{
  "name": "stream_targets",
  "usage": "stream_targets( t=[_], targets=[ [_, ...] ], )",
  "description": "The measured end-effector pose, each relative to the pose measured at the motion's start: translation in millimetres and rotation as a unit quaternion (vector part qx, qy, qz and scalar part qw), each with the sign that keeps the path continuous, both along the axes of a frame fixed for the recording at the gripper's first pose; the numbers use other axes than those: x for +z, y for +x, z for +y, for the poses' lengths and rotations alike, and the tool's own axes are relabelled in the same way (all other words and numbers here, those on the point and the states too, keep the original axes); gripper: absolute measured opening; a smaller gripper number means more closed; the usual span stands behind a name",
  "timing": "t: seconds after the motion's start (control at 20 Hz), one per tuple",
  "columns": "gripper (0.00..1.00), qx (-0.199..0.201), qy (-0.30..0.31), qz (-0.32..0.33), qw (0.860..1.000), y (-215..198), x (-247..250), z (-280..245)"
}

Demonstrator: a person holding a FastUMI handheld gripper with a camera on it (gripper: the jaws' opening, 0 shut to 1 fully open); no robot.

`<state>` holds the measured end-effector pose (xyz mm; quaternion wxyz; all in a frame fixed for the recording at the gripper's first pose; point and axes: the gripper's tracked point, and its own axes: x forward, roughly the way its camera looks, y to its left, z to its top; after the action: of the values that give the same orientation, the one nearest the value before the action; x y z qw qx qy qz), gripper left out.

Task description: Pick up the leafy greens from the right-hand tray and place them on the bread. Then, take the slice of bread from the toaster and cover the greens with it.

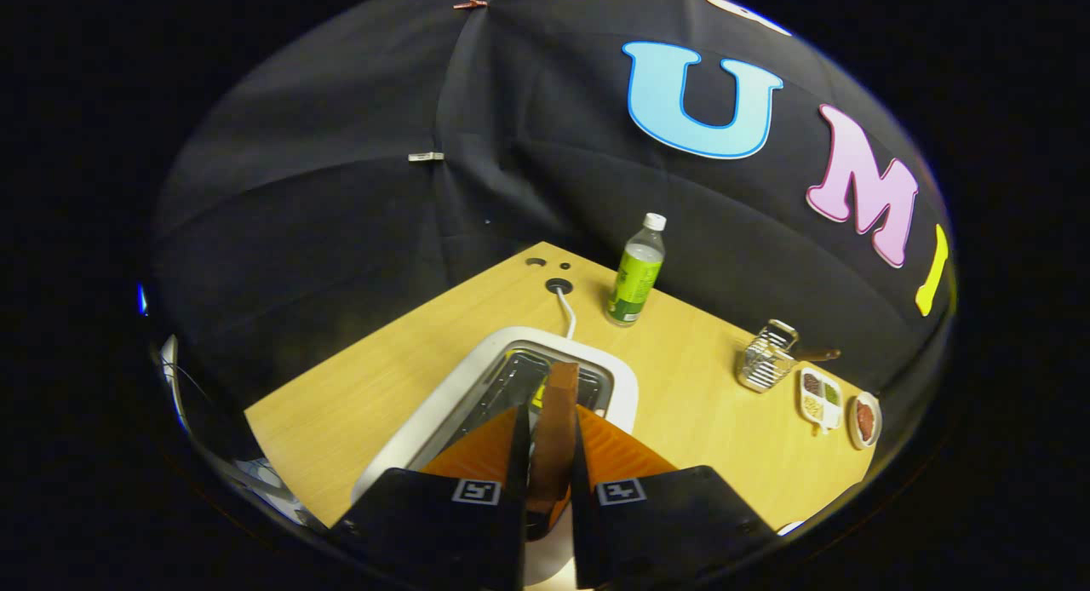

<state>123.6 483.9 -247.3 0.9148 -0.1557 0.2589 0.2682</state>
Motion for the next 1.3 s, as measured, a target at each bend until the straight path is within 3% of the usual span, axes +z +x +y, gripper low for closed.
stream_targets(
  t=[0.4, 0.85, 1.3],
  targets=[
    [0.17, -0.006, 0.036, 0.052, 0.998, -5, 9, 2],
    [0.17, -0.012, 0.101, 0.039, 0.994, -7, 81, -13],
    [0.17, -0.025, 0.15, 0.029, 0.988, -8, 132, -81]
  ],
)
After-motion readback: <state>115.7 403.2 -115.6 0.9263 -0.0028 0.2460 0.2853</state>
